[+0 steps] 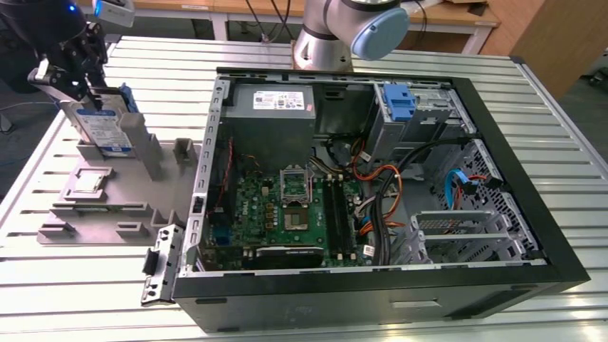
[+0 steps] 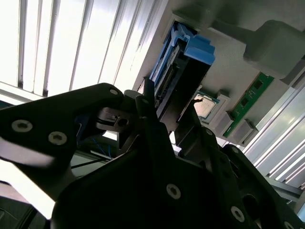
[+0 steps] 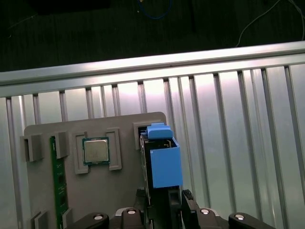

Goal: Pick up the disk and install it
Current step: 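Pick up the disk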

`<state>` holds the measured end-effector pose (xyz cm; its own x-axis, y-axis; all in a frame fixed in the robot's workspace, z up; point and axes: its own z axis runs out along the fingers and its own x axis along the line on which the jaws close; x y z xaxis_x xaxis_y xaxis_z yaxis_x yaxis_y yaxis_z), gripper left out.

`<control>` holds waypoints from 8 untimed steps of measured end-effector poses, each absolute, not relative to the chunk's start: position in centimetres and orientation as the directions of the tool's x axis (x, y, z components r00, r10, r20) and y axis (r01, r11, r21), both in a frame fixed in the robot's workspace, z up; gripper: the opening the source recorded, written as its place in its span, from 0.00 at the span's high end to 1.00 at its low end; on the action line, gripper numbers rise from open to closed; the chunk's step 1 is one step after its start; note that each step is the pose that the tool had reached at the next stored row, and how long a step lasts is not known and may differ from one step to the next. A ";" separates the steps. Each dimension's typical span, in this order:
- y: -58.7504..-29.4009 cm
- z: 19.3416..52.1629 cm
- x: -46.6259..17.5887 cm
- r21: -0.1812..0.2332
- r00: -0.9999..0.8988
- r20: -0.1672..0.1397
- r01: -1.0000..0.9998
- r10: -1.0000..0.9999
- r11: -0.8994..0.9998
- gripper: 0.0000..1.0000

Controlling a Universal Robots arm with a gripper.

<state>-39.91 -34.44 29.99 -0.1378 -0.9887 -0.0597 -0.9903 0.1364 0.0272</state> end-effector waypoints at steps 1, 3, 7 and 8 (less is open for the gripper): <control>-34.4 30.0 -39.9 0.027 -0.138 -0.060 -0.990 -0.989 0.136 0.58; -34.4 30.0 -39.9 0.027 -0.138 -0.060 -0.990 -0.989 0.136 0.59; -34.4 30.0 -39.9 0.027 -0.138 -0.060 -0.990 -0.989 0.136 0.64; -34.4 30.0 -39.9 0.027 -0.138 -0.060 -0.990 -0.989 0.136 0.64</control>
